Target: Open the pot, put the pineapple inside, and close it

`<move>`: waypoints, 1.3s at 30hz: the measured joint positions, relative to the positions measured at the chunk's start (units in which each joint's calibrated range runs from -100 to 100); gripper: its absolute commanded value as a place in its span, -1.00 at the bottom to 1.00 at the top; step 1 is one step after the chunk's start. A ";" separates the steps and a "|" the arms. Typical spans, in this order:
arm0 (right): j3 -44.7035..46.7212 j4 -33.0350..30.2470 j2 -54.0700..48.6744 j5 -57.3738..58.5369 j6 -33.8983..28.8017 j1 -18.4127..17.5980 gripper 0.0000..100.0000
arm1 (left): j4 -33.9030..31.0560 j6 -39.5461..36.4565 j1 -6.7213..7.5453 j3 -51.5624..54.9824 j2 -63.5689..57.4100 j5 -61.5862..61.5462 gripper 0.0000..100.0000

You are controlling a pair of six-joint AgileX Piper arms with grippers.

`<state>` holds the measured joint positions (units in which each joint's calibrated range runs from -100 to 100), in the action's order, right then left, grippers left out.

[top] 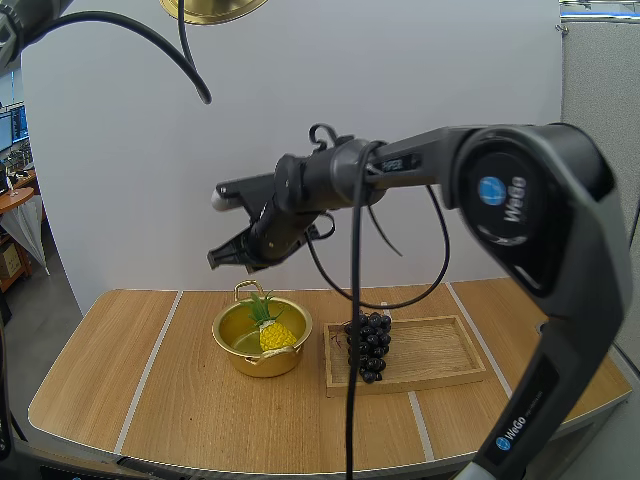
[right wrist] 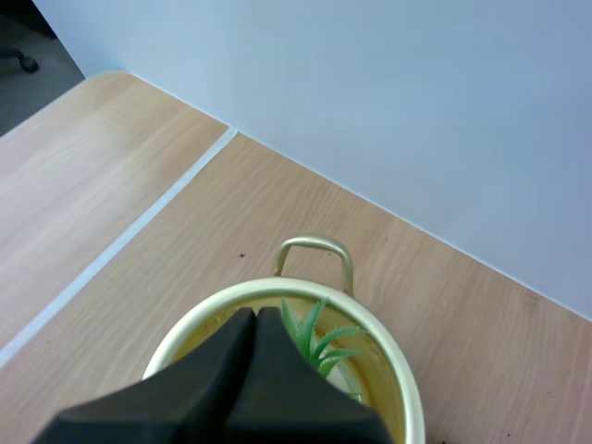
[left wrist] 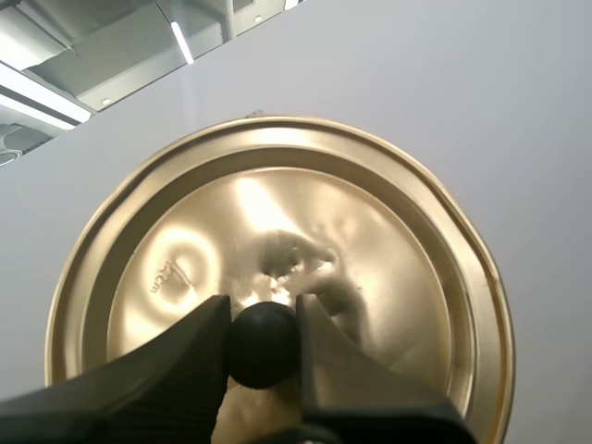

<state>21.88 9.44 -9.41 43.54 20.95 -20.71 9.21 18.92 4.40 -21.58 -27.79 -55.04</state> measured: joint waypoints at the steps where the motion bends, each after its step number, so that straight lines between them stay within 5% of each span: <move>1: 0.00 0.00 -0.55 0.40 0.00 0.00 -1.00 | 0.00 0.00 0.00 0.00 0.00 0.00 -1.00; 39: 1.59 0.00 13.96 0.86 0.00 0.00 -1.00 | 0.00 0.00 0.00 0.00 0.00 0.00 -1.00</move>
<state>23.47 9.44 4.55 44.40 20.95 -20.71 9.21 18.92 4.40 -21.58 -27.79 -55.04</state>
